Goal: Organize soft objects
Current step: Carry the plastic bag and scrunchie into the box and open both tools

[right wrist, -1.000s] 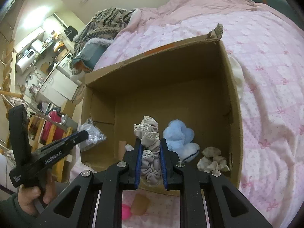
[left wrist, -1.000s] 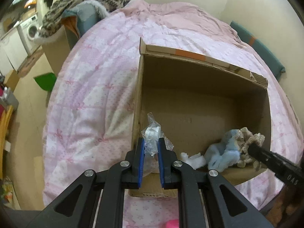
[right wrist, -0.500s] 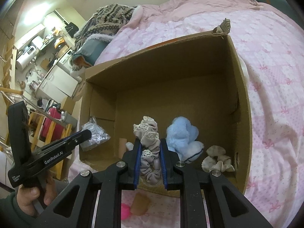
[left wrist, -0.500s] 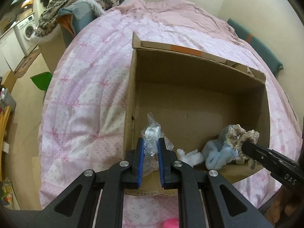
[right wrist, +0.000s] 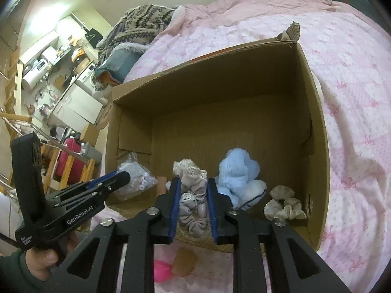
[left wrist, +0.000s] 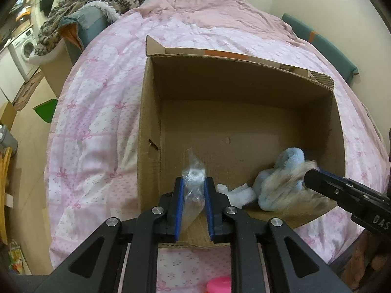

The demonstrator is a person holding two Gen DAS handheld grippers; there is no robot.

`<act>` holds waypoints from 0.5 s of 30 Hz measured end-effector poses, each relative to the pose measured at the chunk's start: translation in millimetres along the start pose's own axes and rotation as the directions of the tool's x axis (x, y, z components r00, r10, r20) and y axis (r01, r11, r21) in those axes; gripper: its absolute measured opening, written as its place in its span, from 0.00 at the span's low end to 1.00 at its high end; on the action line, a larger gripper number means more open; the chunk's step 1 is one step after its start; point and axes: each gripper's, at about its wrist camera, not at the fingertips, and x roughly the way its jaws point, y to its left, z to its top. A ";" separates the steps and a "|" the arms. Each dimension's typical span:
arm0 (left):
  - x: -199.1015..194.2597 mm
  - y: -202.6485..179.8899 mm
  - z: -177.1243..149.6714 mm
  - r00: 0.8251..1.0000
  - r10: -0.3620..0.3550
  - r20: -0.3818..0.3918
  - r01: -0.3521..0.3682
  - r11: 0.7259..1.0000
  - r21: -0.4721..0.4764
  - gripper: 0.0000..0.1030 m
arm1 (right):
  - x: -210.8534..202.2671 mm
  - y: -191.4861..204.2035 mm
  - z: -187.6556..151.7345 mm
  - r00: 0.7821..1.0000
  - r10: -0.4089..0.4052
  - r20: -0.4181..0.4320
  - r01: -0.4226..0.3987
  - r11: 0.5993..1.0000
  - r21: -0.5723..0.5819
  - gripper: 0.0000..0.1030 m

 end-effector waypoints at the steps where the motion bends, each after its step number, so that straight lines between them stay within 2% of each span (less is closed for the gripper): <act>1: -0.4 -0.7 -0.3 1.000 -0.002 0.001 0.002 1.000 0.005 0.15 | -0.8 -0.6 0.1 1.000 0.002 0.005 -0.002 1.000 0.004 0.45; 2: -0.7 -0.8 -0.2 1.000 -0.003 0.002 0.003 1.000 0.007 0.15 | -3.2 -0.7 0.0 1.000 0.006 0.019 -0.006 1.000 0.009 0.63; 3: -1.0 -1.2 -0.4 1.000 -0.005 0.003 0.005 1.000 0.008 0.17 | -6.4 -0.6 0.1 0.999 0.011 0.038 -0.012 1.000 0.013 0.68; 4: -1.5 -1.6 -0.3 1.000 -0.010 0.002 0.010 1.000 0.007 0.20 | -8.8 -0.1 0.9 0.999 0.017 0.050 -0.017 1.000 0.012 0.68; 8: -4.5 0.2 0.9 1.000 0.004 0.022 -0.004 1.000 -0.018 0.61 | -10.7 -0.8 2.4 0.998 0.024 0.062 -0.025 1.000 0.017 0.68; 9: -6.6 1.4 1.4 0.999 0.008 0.034 -0.007 1.000 -0.029 0.65 | -9.8 -1.7 2.5 0.998 0.021 0.058 -0.022 1.000 0.019 0.68; 15: -9.2 4.1 3.2 0.999 -0.003 0.040 0.004 0.999 -0.037 0.65 | -9.1 -2.9 4.8 0.998 0.016 0.056 -0.018 0.999 0.033 0.68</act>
